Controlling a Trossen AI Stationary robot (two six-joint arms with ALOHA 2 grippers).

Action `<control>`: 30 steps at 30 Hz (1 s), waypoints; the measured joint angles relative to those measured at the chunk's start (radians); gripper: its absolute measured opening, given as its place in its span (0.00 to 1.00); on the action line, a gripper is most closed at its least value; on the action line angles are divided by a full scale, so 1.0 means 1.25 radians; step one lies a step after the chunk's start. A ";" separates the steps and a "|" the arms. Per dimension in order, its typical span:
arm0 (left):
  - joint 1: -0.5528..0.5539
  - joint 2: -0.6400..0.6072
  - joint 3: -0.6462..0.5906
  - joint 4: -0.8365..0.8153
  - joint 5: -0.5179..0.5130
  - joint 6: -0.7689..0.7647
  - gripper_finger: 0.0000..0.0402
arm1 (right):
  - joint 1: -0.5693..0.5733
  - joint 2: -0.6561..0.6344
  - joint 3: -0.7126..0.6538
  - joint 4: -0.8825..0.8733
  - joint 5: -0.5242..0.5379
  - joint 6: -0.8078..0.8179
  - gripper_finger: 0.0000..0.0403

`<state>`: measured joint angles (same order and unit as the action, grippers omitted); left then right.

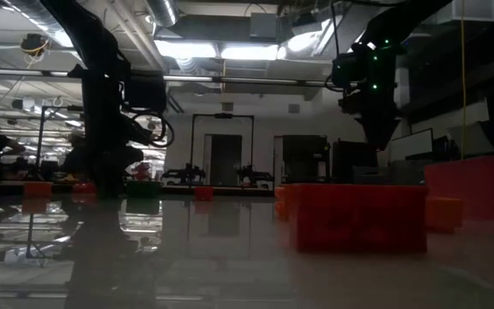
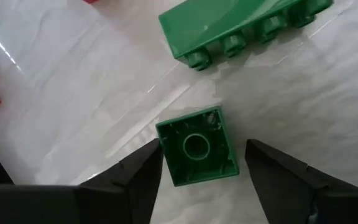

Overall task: Sort blocks
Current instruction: Put the green game piece into the blue bin

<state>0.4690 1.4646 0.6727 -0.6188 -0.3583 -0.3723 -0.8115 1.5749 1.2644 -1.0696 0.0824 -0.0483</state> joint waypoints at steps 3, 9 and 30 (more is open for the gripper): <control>-0.001 0.001 0.000 0.004 0.005 0.011 0.43 | 0.004 0.000 0.000 0.027 -0.117 0.000 0.61; -0.002 0.001 0.001 0.011 0.002 0.024 0.31 | 0.085 0.000 0.000 0.115 -0.255 -0.018 0.58; -0.219 -0.150 0.052 0.210 0.502 -0.053 0.32 | 0.716 0.000 0.000 0.529 -0.006 -0.175 0.56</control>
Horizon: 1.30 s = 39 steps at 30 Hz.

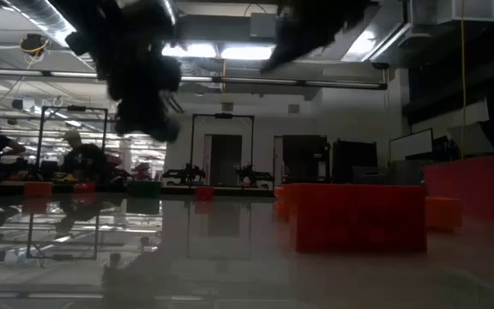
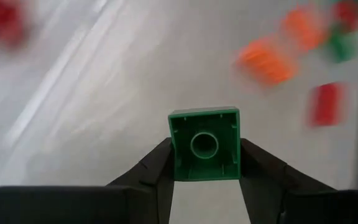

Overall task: Sort blocks
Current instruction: Put the green game piece into the blue bin

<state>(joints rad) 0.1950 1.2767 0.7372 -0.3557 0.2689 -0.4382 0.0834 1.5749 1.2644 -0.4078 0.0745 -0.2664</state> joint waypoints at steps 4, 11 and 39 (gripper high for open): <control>-0.080 -0.011 0.000 0.183 0.018 -0.025 0.32 | 0.085 0.000 0.000 0.106 0.053 -0.047 0.56; -0.201 -0.007 0.001 0.468 0.020 -0.031 0.32 | 0.154 0.000 0.000 0.208 0.058 -0.071 0.56; -0.298 -0.006 0.001 0.553 -0.013 0.031 0.33 | 0.162 0.090 0.001 0.439 -0.073 -0.122 0.44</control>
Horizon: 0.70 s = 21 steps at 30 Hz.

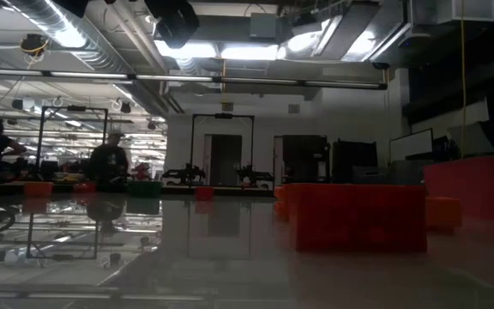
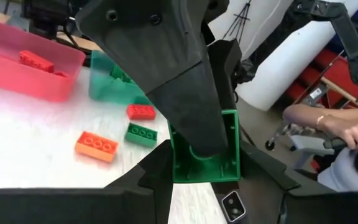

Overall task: Sort blocks
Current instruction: Put the green game piece into the blue bin

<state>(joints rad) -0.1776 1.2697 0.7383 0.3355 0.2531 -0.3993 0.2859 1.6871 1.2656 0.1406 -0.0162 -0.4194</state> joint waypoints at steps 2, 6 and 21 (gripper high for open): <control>0.000 0.000 0.000 -0.002 0.001 0.014 0.33 | 0.000 0.000 0.000 -0.004 0.007 0.000 0.38; 0.001 0.000 -0.001 -0.009 0.005 0.020 0.33 | 0.001 0.000 0.000 -0.014 0.009 -0.013 0.28; 0.003 -0.002 0.000 -0.035 -0.004 0.017 0.48 | 0.002 0.000 -0.002 -0.048 0.010 0.019 0.28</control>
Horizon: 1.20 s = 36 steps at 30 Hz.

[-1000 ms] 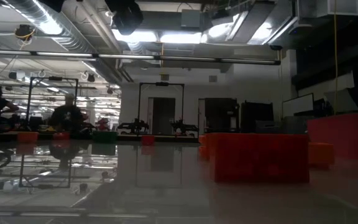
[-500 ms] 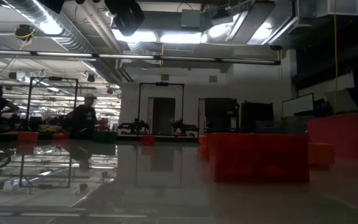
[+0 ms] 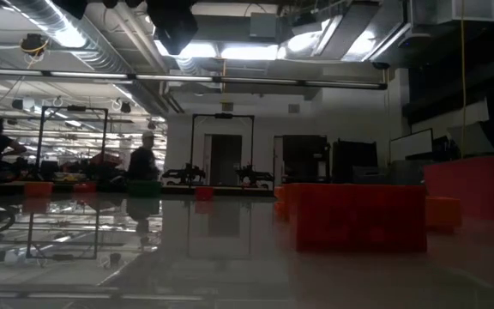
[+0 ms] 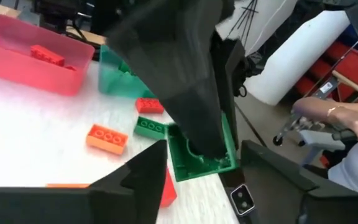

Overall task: Sort blocks
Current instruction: Put the green game piece into the blue bin

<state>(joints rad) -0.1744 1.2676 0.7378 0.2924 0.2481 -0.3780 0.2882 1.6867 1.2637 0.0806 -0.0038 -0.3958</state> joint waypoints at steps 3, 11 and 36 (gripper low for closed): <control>0.001 -0.002 0.001 -0.024 0.001 0.000 0.54 | 0.001 0.001 -0.001 -0.027 0.000 0.026 0.25; 0.009 -0.001 0.001 -0.129 0.006 0.032 0.59 | 0.001 -0.010 -0.001 -0.227 0.000 0.145 0.29; 0.004 0.125 0.001 -0.169 -0.084 0.032 0.60 | 0.323 -0.108 0.001 -1.069 -0.030 1.024 0.28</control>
<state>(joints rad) -0.1694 1.4234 0.7387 0.0816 0.1436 -0.3378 0.6918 1.5517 1.2652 -1.2554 -0.0408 0.8848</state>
